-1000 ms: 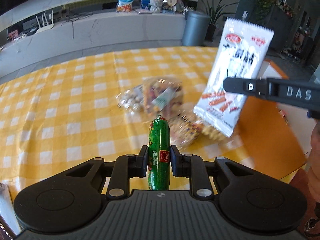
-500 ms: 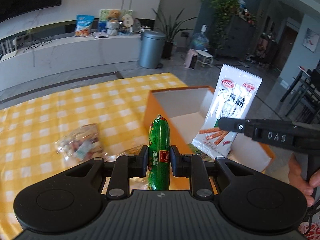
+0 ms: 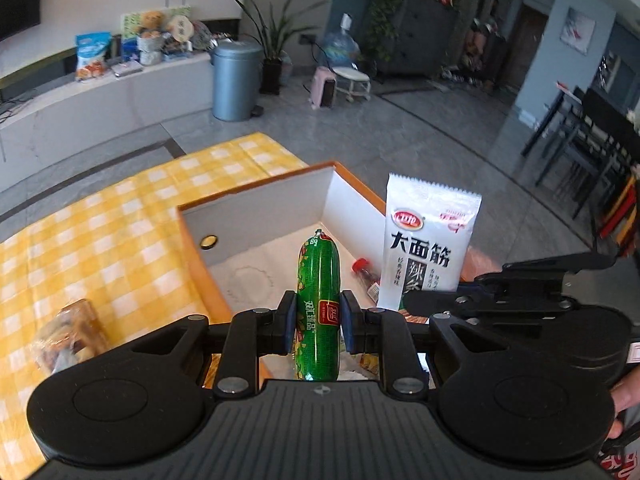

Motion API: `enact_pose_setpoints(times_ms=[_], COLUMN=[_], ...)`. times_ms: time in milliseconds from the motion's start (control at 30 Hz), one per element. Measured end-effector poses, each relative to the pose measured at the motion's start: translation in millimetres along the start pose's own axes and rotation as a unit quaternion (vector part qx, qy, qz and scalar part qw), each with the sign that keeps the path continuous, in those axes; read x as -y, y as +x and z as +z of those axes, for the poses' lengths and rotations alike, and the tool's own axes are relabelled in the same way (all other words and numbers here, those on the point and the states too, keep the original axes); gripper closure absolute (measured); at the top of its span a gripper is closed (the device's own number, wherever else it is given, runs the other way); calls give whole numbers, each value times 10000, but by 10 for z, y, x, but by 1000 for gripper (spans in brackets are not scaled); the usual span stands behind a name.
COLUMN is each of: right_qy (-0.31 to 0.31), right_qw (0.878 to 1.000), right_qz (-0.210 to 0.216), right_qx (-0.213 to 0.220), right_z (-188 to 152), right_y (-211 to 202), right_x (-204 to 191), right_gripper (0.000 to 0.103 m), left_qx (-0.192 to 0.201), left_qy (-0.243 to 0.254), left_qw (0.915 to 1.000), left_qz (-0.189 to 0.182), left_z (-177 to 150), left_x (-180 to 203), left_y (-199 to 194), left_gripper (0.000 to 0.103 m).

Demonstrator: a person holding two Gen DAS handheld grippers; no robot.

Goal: Organize snacks
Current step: 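Carry the sausage and gluten-strip bag into the box and open both grippers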

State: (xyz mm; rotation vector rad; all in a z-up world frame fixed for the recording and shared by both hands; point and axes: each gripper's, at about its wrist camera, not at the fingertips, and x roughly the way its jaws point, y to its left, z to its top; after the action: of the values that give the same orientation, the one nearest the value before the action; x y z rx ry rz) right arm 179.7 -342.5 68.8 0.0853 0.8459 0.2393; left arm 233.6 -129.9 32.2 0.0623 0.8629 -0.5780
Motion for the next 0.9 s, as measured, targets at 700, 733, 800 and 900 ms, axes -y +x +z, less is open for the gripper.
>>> enact_pose_setpoints(times_ms=[700,733,800,900], right_qy=[-346,-360,-360,-400], right_qw=[9915,9914,9913,9906], right_qz=[-371,-345,-283,-315], right_qx=[-1202,-1209,-1237,-1271], right_z=[190,190,189,203], right_y=[909,928,980,1068], right_x=[285,276,261,250], right_gripper=[97,97,97,97], left_qx=[-1230,-1300,-1392,-1481], left_qy=[506,584,683,865], left_qw=[9891,9873,9844,9795], left_qz=[627,708,835,1062], left_z=[60,43,21,10], left_x=[82,99,124,192], left_y=[937,969,1017,1057], left_gripper=[78,78,78,78])
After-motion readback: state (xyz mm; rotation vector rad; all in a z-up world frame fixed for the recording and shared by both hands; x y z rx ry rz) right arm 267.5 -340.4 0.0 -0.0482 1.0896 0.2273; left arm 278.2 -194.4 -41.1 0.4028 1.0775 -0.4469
